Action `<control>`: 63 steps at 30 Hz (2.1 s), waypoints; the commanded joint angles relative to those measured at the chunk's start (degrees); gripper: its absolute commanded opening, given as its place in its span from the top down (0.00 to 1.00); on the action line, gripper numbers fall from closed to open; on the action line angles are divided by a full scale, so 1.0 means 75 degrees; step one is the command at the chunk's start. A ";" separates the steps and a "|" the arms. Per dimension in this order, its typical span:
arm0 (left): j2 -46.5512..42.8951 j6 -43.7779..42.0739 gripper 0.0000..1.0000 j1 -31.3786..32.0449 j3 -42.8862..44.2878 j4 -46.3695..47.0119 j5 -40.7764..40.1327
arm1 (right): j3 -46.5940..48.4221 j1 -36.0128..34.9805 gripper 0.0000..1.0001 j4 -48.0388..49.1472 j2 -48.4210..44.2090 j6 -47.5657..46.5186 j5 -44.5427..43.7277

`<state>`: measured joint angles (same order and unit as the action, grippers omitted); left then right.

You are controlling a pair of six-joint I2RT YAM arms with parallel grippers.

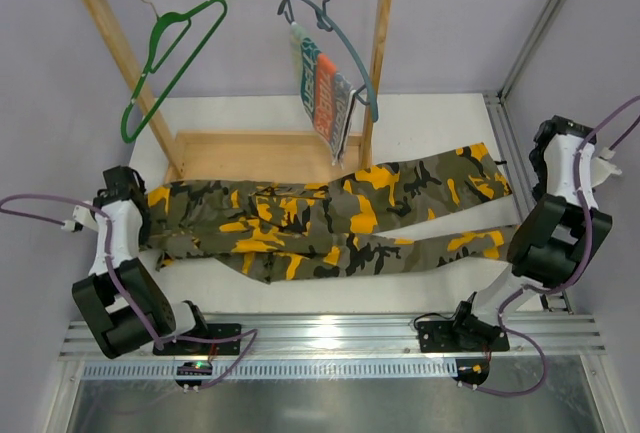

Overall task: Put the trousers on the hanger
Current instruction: Fold the trousers

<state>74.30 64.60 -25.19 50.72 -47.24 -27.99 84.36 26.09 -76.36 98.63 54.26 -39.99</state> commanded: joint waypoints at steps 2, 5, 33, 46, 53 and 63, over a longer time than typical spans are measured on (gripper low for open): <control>-0.0099 0.0199 1.00 0.0007 0.0620 -0.0227 -0.0382 | 0.0494 0.0108 0.96 -0.1584 -0.0927 0.0442 -0.1194; -0.0098 0.0199 1.00 -0.0016 0.0842 -0.0345 -0.0393 | 0.0424 0.0236 0.96 -0.1585 -0.1489 0.0371 -0.1348; 0.0745 0.0656 1.00 -0.0180 0.1183 0.0322 -0.0978 | 0.0293 0.0178 0.96 0.2530 -0.0297 -0.2887 0.0446; 0.1272 0.0844 1.00 -0.0192 0.1312 0.0440 -0.0886 | 0.1232 -0.0840 0.81 0.3806 0.1146 -0.4000 0.2578; 0.1366 0.0739 1.00 -0.0192 0.1335 0.0569 -0.0640 | 0.0673 -0.0935 0.50 0.3548 0.0270 -0.3696 0.2684; 0.1483 0.0598 1.00 -0.0169 0.1347 0.0768 -0.0288 | -0.1778 -0.0092 0.52 0.3924 -0.1326 -0.3251 0.2649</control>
<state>84.64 68.71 -26.04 58.74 -45.01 -30.13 72.99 24.03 -48.56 90.80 28.51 -19.75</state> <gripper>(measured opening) 0.026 0.483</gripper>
